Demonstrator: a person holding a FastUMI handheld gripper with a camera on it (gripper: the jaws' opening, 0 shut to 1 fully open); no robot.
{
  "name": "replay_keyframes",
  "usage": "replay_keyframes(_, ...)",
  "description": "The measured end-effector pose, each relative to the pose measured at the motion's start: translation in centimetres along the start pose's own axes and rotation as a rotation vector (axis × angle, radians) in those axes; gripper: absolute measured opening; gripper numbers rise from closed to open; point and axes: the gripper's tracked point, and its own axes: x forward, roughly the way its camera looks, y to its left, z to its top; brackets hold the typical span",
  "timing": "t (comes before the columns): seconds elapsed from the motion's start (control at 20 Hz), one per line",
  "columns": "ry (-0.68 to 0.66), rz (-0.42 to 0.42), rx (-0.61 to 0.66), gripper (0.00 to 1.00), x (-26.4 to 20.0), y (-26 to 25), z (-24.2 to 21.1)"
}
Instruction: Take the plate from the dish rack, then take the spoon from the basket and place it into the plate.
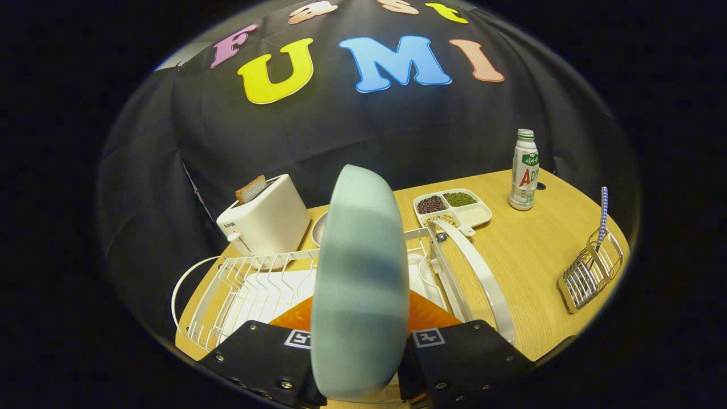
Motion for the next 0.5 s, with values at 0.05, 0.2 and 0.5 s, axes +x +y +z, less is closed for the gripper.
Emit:
replay_keyframes(0.05,0.008,-0.020,-0.013,0.52,-0.1,-0.3,-0.1)
replay_keyframes(0.2,0.027,-0.104,-0.048,0.40,-0.8,-0.9,0.1)
replay_keyframes(0.5,-0.039,-0.248,-0.190,0.37,-1.7,-0.4,3.4)
